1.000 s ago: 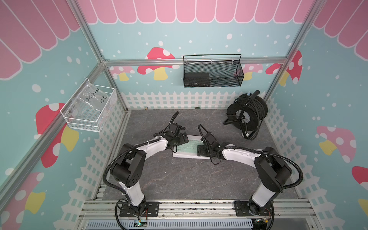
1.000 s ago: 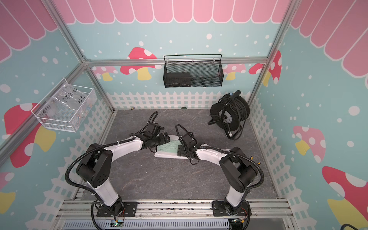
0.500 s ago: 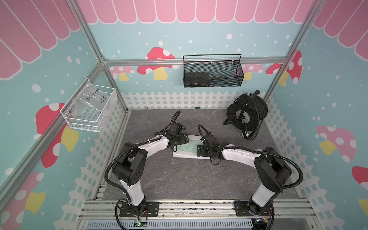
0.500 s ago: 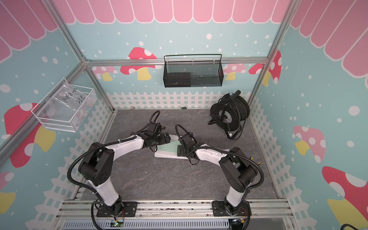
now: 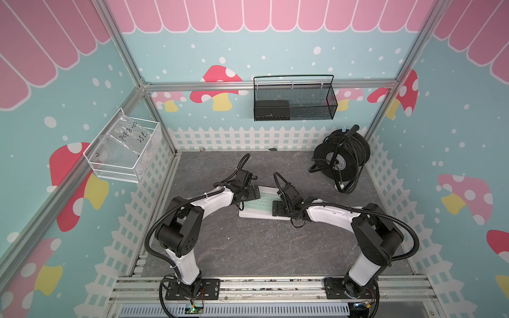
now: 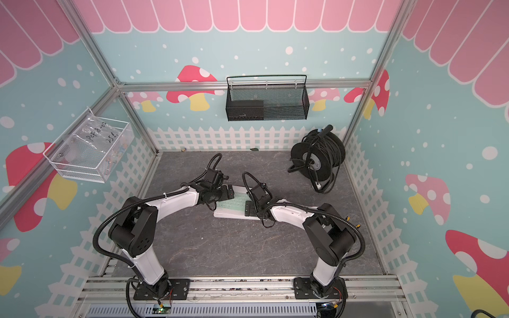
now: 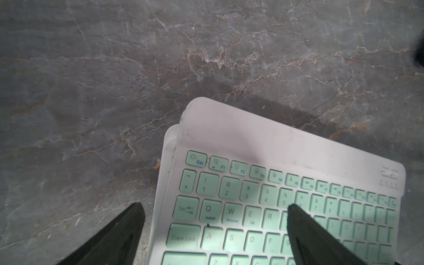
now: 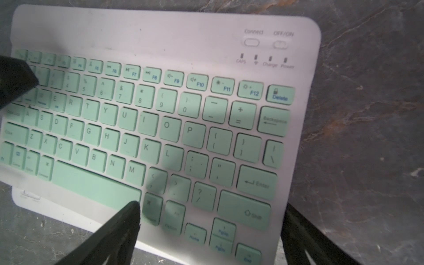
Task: Stack the numeric keypads
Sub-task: Place the numeric keypad at the numeric keypad.
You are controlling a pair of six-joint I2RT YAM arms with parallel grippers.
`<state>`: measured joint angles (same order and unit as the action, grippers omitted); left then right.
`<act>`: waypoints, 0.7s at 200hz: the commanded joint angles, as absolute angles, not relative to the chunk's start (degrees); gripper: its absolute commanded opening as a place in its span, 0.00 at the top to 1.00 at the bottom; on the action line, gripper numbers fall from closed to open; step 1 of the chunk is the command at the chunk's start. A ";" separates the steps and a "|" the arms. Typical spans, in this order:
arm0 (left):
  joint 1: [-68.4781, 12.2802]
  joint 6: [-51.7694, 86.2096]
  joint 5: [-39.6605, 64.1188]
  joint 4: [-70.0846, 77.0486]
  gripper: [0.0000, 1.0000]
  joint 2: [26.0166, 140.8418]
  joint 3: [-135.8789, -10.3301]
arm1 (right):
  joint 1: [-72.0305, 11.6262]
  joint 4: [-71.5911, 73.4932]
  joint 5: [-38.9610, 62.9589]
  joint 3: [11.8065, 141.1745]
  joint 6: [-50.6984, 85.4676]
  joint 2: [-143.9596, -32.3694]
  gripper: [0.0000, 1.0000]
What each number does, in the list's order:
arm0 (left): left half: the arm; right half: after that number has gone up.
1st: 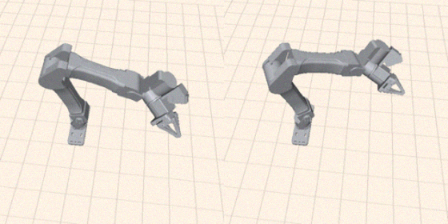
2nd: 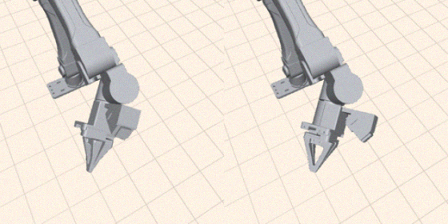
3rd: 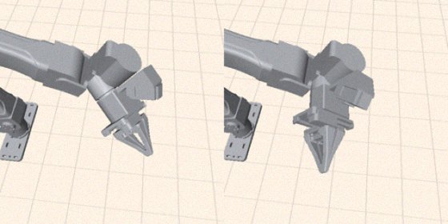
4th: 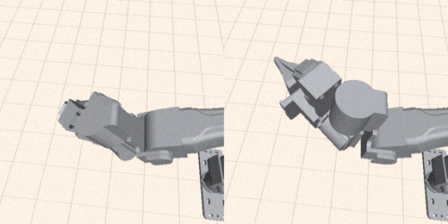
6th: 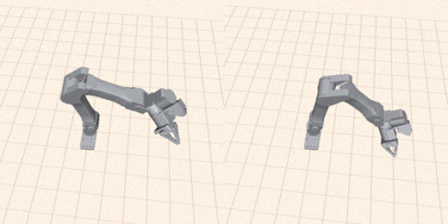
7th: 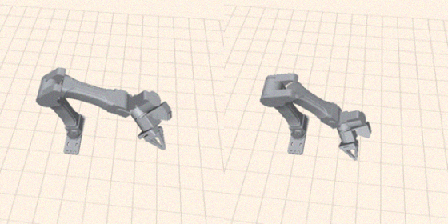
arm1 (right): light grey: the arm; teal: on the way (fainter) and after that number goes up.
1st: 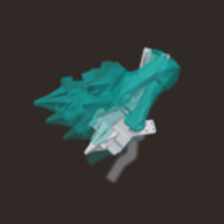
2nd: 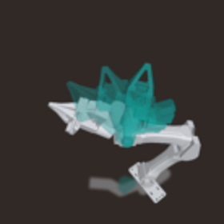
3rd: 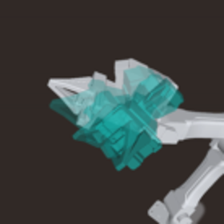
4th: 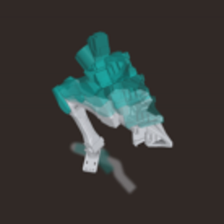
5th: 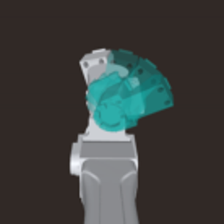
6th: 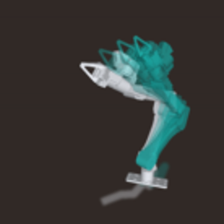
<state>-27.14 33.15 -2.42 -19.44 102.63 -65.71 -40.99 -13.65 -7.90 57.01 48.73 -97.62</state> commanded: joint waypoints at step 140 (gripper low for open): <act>-28.19 39.20 7.52 -11.96 0.01 101.25 -61.33 | -41.31 -9.27 -3.97 57.38 47.16 -96.95 0.05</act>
<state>-26.98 36.27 0.95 -13.89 102.48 -62.46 -40.84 -13.58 -7.20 57.01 48.27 -97.62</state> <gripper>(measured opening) 0.995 0.947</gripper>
